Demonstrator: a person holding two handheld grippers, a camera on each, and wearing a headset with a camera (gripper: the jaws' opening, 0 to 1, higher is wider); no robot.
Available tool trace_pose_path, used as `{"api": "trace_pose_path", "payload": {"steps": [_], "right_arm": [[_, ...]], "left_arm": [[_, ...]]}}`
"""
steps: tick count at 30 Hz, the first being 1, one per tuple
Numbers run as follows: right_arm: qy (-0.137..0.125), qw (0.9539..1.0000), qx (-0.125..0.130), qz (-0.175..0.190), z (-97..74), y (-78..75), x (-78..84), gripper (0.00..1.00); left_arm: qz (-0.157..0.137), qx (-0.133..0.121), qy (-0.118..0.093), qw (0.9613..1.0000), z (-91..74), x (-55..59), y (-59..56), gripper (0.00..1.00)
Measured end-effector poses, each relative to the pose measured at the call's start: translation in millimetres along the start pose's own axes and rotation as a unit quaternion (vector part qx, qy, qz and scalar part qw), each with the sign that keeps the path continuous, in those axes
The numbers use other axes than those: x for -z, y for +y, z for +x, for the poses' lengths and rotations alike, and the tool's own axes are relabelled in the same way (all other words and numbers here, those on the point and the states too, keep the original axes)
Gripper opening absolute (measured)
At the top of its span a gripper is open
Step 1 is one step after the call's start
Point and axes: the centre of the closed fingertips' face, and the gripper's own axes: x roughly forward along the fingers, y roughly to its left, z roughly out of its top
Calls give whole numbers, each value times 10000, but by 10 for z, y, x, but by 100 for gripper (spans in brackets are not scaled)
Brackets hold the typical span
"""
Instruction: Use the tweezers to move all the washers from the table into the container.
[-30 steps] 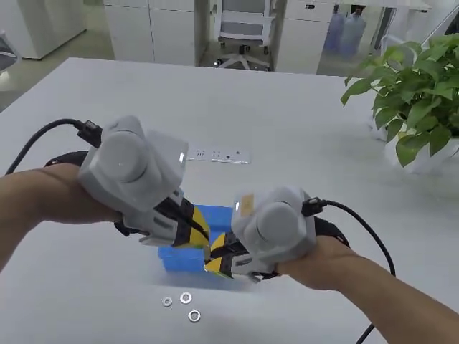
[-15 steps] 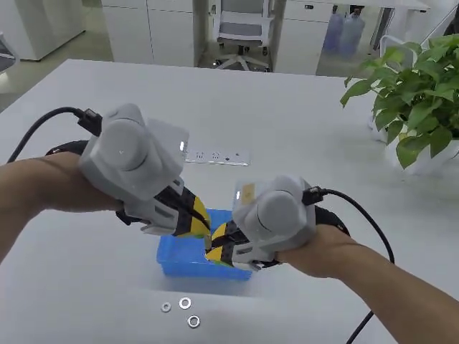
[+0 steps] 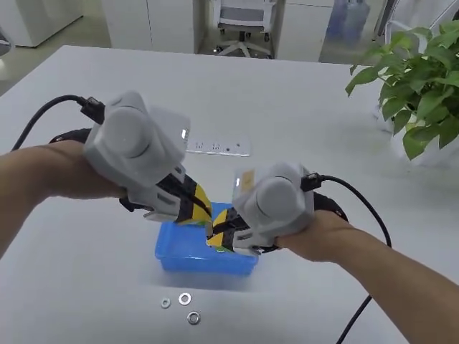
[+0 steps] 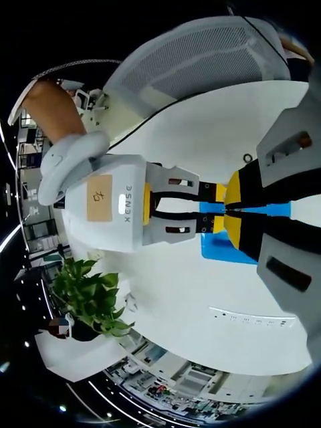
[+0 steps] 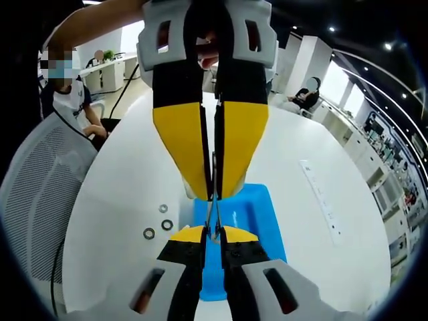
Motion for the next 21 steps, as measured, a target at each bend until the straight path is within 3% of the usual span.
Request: {"api": "trace_pose_path", "payload": {"steps": [21], "right_arm": [[76, 9995, -194, 235, 245, -113, 252, 10]], "left_arm": [[-180, 153, 3, 9997, 277, 218, 154, 6]]}}
